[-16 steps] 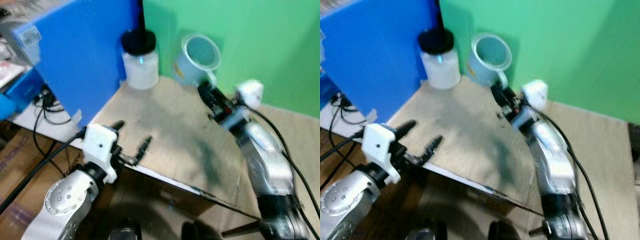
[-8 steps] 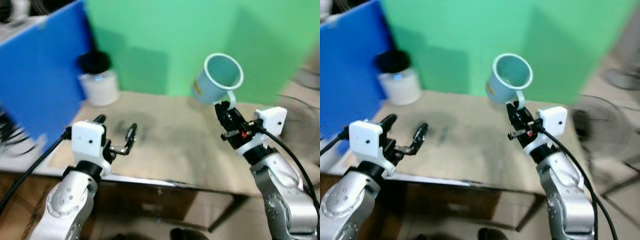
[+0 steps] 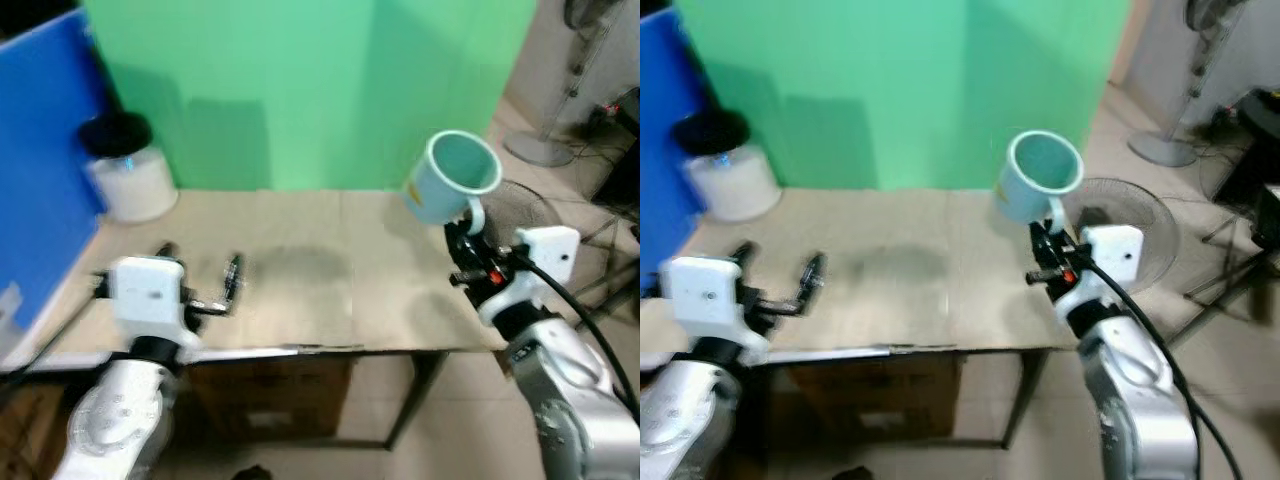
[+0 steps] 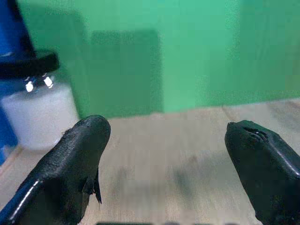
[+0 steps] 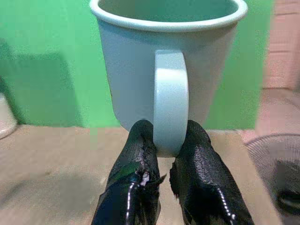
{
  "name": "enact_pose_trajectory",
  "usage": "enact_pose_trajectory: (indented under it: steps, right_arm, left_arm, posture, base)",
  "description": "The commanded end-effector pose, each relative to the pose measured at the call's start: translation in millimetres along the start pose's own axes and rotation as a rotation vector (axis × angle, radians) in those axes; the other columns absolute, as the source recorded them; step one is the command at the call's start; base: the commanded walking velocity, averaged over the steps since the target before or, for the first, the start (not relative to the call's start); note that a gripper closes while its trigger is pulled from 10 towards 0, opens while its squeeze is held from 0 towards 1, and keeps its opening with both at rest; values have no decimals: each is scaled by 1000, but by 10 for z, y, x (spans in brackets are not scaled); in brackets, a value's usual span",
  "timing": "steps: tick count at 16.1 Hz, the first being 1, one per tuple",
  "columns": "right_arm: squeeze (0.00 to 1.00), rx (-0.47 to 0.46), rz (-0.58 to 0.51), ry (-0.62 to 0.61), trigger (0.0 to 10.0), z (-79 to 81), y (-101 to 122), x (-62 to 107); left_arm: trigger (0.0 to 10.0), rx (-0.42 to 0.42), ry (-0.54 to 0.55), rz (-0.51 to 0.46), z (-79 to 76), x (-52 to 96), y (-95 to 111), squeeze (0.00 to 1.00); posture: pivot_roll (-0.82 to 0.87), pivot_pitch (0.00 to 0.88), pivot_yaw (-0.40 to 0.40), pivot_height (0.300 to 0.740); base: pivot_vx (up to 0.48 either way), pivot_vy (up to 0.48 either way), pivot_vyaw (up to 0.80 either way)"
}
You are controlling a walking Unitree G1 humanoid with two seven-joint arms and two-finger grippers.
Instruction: Setting the table
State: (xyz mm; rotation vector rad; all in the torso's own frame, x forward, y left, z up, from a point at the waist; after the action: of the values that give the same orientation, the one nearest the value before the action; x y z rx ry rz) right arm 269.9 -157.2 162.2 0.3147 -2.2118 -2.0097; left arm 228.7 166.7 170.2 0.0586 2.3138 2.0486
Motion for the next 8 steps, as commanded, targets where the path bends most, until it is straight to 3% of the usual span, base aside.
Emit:
enact_pose_trajectory:
  steps: [1, 8]
  right_arm:
    - [0, 26, 2, -54, 10000, -77, 31, 16]
    - [0, 72, 89, -209, 10000, -279, -93, 127]
  left_arm:
    - [10000, -6, 10, 15, 2, 20, -28, 0]
    - [10000, -32, 33, -6, 45, -17, -5, 0]
  posture:
    - [34, 11, -7, 740]
    - [-1, 27, 31, 740]
  base:
    - [0, 0, -800]
    - [0, 0, -800]
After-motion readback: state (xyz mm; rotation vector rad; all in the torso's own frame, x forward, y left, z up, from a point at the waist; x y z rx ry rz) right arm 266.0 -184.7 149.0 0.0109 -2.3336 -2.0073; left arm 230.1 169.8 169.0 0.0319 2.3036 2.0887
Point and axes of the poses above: a point about 5 cm out from each wrist's last joint towards the gripper, its own x axis pointing back from the gripper into the wrist, its own y axis along the axis of the wrist's last joint, z = x × y, the point moved 3 cm from there along -x, pointing out of the wrist towards the gripper, and after that the axes turned 12 degrees about x, right-handed, at the moved point
